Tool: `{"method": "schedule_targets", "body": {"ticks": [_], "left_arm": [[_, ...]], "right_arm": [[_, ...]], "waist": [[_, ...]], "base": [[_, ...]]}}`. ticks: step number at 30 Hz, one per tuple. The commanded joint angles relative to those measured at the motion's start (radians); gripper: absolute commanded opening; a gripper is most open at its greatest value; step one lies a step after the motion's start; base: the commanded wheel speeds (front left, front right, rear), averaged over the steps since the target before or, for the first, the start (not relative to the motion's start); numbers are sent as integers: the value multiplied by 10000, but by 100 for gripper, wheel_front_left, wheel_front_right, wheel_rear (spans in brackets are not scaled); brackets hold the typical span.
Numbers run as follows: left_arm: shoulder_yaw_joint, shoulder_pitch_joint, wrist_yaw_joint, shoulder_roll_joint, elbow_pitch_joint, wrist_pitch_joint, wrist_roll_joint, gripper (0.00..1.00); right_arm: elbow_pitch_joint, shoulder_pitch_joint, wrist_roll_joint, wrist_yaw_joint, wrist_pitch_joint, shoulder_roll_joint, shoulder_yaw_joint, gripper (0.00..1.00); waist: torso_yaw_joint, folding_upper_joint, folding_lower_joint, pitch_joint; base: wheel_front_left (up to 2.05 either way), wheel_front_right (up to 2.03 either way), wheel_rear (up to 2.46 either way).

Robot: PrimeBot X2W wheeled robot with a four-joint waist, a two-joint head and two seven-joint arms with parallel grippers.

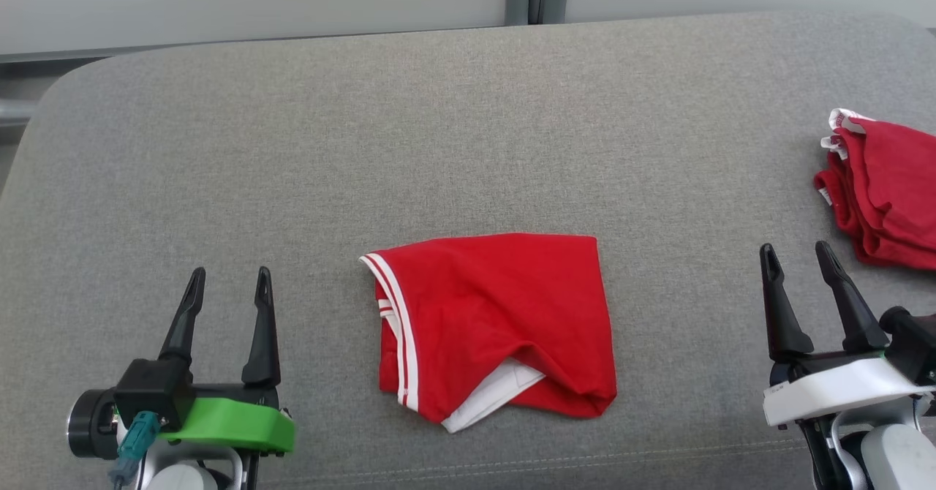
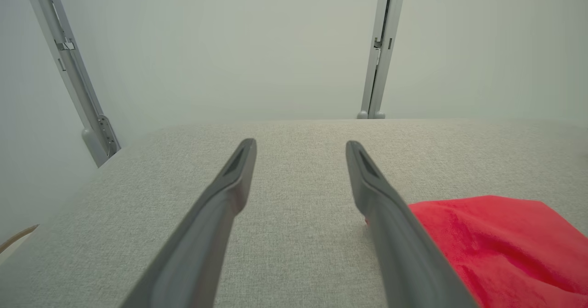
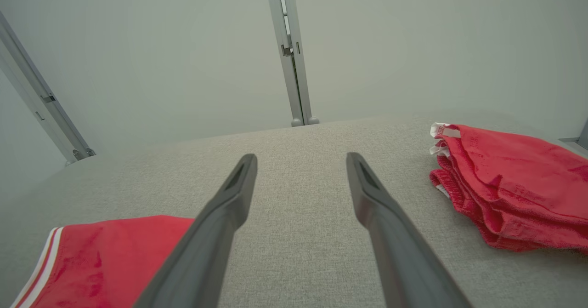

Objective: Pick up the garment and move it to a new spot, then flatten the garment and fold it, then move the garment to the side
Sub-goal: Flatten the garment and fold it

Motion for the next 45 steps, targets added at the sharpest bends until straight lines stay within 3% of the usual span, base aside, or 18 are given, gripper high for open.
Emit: {"method": "schedule_targets", "body": {"ticks": [1,21,22,23,24,31,45], "left_arm": [[20,274,131,123,-60,-9,40,100],[-181,151,204,45,-262,99,-106,100],[-216,105,194,23,-254,95,-93,100],[-247,55,179,-3,-254,90,-91,100],[-277,7,159,-15,-246,84,-85,100],[-421,-312,63,-242,-71,29,-122,100],[-489,-763,-199,-603,369,-39,-53,100]], "right_arm": [[25,237,-98,2,81,-45,-122,100],[-234,532,-198,2,474,-46,-237,100],[-246,498,-178,2,542,-43,-132,71],[-280,460,-128,2,586,-22,26,2],[-319,403,57,2,660,47,218,0],[29,-195,402,2,930,-11,2113,0],[2496,-1641,2028,2,540,184,5873,0]], "waist": [[-27,-1,0,-211],[429,-1,0,-174],[500,-1,0,-142],[582,-1,0,-99],[663,-1,0,-57],[1215,-1,0,355],[1862,-1,0,823]], "base": [[0,0,0],[0,0,0],[0,0,0],[0,0,0],[0,0,0],[0,0,0],[0,0,0]]}}
